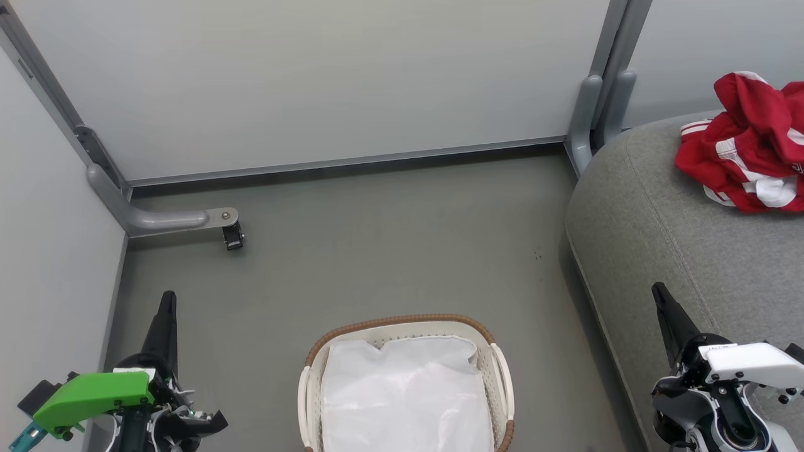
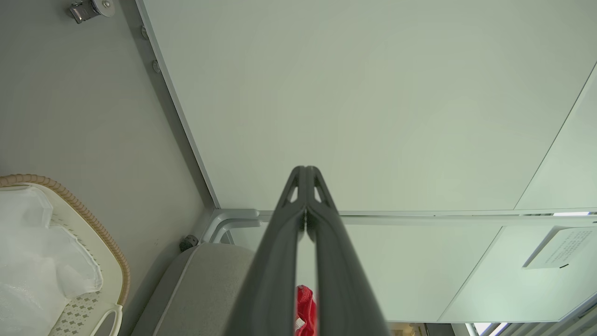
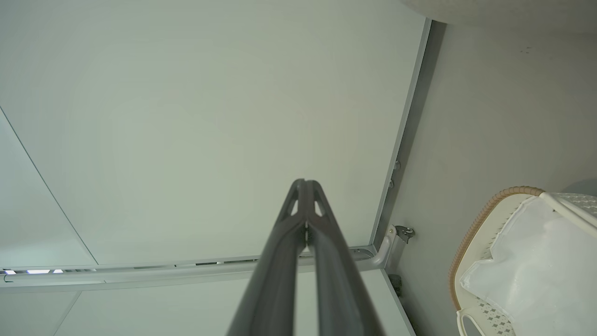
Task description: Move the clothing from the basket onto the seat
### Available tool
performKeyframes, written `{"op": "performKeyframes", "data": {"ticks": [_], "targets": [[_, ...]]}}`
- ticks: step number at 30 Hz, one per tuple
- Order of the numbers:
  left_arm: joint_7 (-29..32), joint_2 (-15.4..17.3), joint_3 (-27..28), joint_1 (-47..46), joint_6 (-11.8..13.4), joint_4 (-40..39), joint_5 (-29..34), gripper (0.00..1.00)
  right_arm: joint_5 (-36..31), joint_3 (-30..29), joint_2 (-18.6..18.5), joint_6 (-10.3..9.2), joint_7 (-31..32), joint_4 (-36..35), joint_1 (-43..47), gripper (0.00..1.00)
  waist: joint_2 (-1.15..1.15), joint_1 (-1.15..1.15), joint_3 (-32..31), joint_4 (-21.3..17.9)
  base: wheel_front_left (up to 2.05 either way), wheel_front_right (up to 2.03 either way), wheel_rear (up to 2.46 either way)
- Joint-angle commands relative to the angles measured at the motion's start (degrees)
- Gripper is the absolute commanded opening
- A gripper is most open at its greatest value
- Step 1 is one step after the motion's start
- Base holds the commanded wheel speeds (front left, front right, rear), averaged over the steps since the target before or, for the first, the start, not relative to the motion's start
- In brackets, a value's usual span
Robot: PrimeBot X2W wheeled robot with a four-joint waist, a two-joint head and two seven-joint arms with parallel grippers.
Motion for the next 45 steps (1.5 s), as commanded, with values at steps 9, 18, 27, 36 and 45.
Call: {"op": "performKeyframes", "data": {"ticks": [9, 18, 27, 36, 45], "targets": [[0.16, -0.03, 0.12, -0.57, -0.37, -0.10, -0.20, 0.00, 0.23, -0.09, -0.34, 0.00, 0.04, -0.22, -0.42, 0.00, 0.00, 0.00, 0.00, 0.00, 0.00, 0.00, 0.00], [0.16, -0.03, 0.12, -0.57, -0.37, -0.11, -0.20, 0.00, 0.23, -0.09, -0.34, 0.00, 0.04, -0.22, -0.42, 0.00, 0.00, 0.00, 0.00, 0.00, 0.00, 0.00, 0.00], [0.16, -0.03, 0.11, -0.57, -0.37, -0.11, -0.20, 0.00, 0.23, -0.09, -0.34, 0.00, 0.04, -0.22, -0.42, 0.00, 0.00, 0.00, 0.00, 0.00, 0.00, 0.00, 0.00], [0.16, -0.03, 0.11, -0.57, -0.37, -0.11, -0.20, 0.00, 0.23, -0.09, -0.34, 0.00, 0.04, -0.22, -0.42, 0.00, 0.00, 0.00, 0.00, 0.00, 0.00, 0.00, 0.00], [0.16, -0.03, 0.11, -0.57, -0.37, -0.11, -0.20, 0.00, 0.23, -0.09, -0.34, 0.00, 0.04, -0.22, -0.42, 0.00, 0.00, 0.00, 0.00, 0.00, 0.00, 0.00, 0.00]]}}
